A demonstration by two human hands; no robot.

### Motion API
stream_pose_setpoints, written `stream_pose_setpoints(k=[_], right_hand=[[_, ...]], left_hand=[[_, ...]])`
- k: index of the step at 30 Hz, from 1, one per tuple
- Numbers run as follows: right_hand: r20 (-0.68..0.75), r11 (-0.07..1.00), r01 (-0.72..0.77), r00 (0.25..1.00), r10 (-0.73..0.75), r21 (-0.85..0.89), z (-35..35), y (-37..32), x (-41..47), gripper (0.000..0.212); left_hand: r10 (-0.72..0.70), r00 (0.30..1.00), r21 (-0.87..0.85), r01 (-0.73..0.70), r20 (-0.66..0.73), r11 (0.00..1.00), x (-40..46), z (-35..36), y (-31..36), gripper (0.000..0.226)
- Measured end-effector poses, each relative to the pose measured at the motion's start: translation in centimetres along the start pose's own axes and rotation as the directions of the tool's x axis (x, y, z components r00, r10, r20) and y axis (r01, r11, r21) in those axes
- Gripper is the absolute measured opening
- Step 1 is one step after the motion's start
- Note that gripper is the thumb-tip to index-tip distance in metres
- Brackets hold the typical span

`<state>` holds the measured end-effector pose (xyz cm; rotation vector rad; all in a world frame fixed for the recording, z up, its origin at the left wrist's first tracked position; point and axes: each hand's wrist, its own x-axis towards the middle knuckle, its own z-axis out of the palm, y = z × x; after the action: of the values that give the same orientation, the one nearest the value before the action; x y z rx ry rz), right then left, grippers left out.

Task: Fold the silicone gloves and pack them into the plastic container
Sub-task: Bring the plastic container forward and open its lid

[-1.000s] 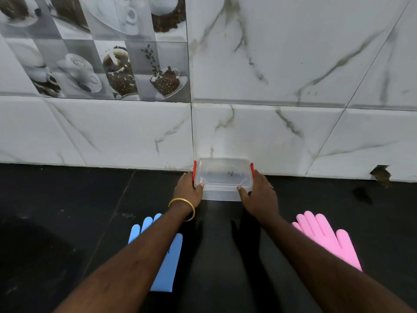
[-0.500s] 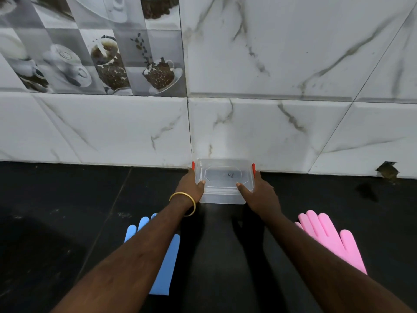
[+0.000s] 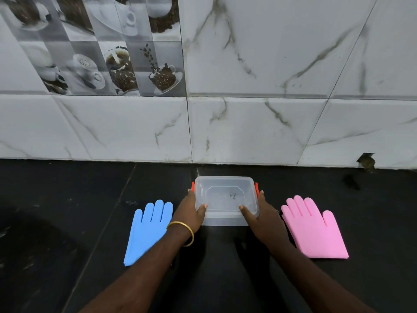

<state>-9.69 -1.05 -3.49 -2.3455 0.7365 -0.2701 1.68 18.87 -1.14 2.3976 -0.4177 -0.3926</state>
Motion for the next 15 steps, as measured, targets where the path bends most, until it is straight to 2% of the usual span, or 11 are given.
stream_pose_setpoints(k=[10,12,13,15], right_hand=[[-0.007,1.0,-0.019,1.0,0.019,0.022,-1.3,1.0,-6.6,0.093],[0.023,0.994,-0.043,0.999,0.041,0.103,-1.6,1.0,-6.6,0.09],[0.032,0.983,-0.066,0.998,0.062,0.17,-1.8,0.9,-6.5,0.081],[0.032,0.939,-0.127,0.992,0.123,0.319,-2.1,0.8,-6.2,0.038]], left_hand=[[0.034,0.999,0.037,-0.033,-0.019,0.999,-6.6,1.6,-0.5,0.071],[0.032,0.999,0.153,-0.026,-0.037,0.988,-6.7,1.6,-0.1,0.072],[0.052,0.997,0.237,-0.036,-0.061,0.971,-6.7,1.6,0.3,0.075],[0.144,0.987,0.375,-0.106,-0.073,0.921,-6.2,1.5,1.2,0.082]])
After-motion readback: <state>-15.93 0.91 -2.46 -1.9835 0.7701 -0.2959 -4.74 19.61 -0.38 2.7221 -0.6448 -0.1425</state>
